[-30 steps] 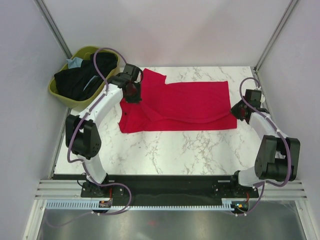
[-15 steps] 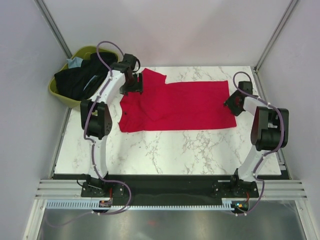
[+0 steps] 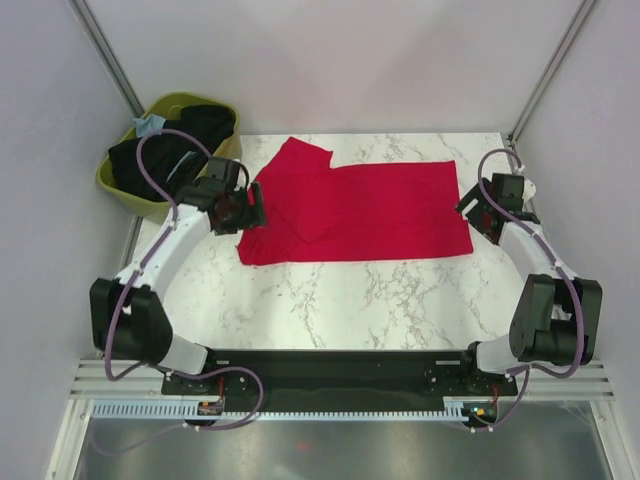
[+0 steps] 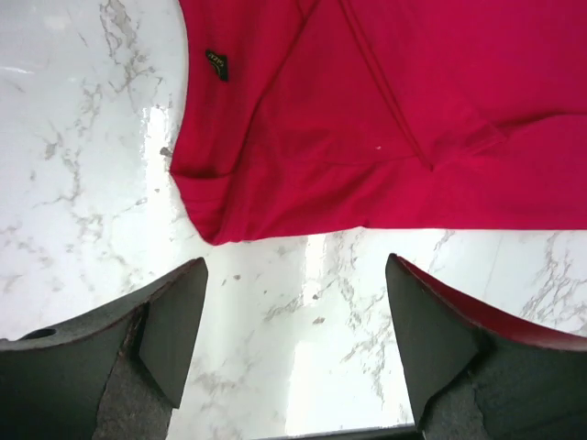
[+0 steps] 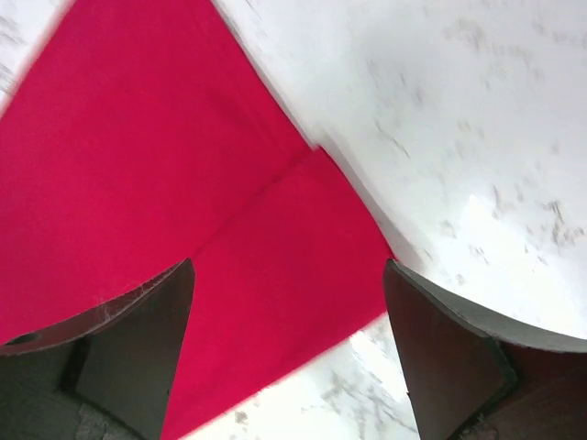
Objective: Fold and stack the t-shirts
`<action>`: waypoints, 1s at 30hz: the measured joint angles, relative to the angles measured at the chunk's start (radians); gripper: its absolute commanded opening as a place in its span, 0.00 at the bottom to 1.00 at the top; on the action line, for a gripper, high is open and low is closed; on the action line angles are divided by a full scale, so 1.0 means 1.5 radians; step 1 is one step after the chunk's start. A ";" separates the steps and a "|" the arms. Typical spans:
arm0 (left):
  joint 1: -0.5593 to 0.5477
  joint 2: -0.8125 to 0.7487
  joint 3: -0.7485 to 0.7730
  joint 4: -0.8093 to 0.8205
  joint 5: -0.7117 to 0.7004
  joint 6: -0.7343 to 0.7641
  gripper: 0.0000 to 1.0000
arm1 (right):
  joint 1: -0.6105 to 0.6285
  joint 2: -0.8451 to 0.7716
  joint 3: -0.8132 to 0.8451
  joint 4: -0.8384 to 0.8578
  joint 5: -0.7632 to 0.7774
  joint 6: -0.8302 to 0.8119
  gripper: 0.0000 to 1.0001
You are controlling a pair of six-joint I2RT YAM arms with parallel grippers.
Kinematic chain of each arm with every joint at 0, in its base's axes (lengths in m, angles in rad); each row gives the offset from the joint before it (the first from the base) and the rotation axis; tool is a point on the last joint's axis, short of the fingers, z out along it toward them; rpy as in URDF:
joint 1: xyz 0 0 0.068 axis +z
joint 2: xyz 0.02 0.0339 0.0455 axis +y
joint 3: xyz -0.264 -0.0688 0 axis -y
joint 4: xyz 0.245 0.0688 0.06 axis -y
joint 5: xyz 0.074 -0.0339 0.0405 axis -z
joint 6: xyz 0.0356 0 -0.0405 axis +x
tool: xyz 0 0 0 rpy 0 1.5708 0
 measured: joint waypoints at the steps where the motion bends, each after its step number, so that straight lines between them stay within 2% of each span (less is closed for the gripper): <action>1: 0.000 -0.040 -0.047 0.016 0.007 -0.009 0.86 | -0.004 -0.014 -0.032 0.010 -0.009 -0.002 0.88; 4: 0.001 -0.096 -0.172 0.098 0.024 -0.045 0.86 | -0.024 -0.020 -0.120 0.028 -0.046 -0.005 0.83; 6: 0.004 -0.106 -0.267 0.168 0.038 -0.077 0.89 | -0.036 -0.009 -0.164 0.027 -0.063 -0.008 0.81; 9: 0.010 -0.110 -0.365 0.227 0.046 -0.117 0.91 | -0.051 -0.001 -0.174 0.055 -0.081 -0.013 0.78; 14: 0.037 -0.111 -0.405 0.313 0.047 -0.155 0.92 | -0.061 0.018 -0.174 0.088 -0.100 -0.013 0.72; 19: 0.086 -0.108 -0.443 0.416 0.051 -0.181 0.90 | -0.063 0.038 -0.173 0.127 -0.110 -0.008 0.56; 23: 0.095 -0.068 -0.447 0.482 0.063 -0.193 0.84 | -0.064 0.070 -0.163 0.165 -0.122 -0.003 0.42; 24: 0.095 -0.056 -0.443 0.500 0.067 -0.196 0.77 | -0.064 0.077 -0.161 0.172 -0.123 -0.001 0.34; 26: 0.095 -0.033 -0.439 0.534 0.079 -0.203 0.63 | -0.063 0.087 -0.159 0.184 -0.127 0.000 0.27; 27: 0.095 -0.026 -0.439 0.546 0.079 -0.204 0.31 | -0.064 0.090 -0.159 0.188 -0.128 0.001 0.17; 30: 0.095 -0.008 -0.446 0.561 0.084 -0.214 0.02 | -0.064 0.094 -0.159 0.190 -0.128 0.002 0.03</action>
